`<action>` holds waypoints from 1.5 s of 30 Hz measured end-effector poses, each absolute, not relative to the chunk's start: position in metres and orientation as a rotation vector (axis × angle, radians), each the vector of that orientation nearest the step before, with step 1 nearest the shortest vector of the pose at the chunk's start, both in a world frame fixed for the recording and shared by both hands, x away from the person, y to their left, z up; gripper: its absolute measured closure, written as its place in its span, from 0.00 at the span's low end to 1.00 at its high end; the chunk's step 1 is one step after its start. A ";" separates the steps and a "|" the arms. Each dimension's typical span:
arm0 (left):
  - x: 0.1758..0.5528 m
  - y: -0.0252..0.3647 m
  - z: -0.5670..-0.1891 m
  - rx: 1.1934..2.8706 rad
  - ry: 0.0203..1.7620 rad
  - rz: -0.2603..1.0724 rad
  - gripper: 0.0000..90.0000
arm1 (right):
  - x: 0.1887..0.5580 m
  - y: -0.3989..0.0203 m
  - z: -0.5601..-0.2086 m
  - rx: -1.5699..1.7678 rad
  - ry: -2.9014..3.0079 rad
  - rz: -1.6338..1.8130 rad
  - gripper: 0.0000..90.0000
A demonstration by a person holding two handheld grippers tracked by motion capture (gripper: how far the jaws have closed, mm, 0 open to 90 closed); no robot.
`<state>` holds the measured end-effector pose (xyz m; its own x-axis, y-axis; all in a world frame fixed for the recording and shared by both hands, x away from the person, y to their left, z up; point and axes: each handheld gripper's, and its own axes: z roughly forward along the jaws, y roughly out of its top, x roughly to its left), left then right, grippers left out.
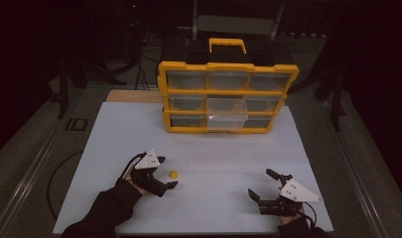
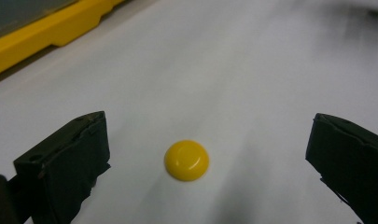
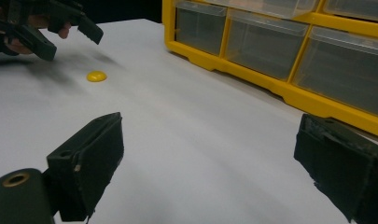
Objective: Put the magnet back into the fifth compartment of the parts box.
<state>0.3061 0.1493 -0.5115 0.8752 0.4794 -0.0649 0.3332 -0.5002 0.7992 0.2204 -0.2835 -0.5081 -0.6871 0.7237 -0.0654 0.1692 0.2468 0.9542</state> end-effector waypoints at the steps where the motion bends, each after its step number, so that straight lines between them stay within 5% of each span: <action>1: 0.307 0.148 -0.512 2.147 0.587 0.205 0.00 | 0.220 -0.283 -0.508 0.810 2.022 1.452 0.09; 21: 0.317 0.138 -0.514 2.289 0.621 0.194 0.07 | 0.221 -0.283 -0.509 0.810 2.022 1.454 0.09; 45: 0.322 0.128 -0.518 2.405 0.610 0.185 0.52 | 0.221 -0.282 -0.509 0.811 2.040 1.447 0.09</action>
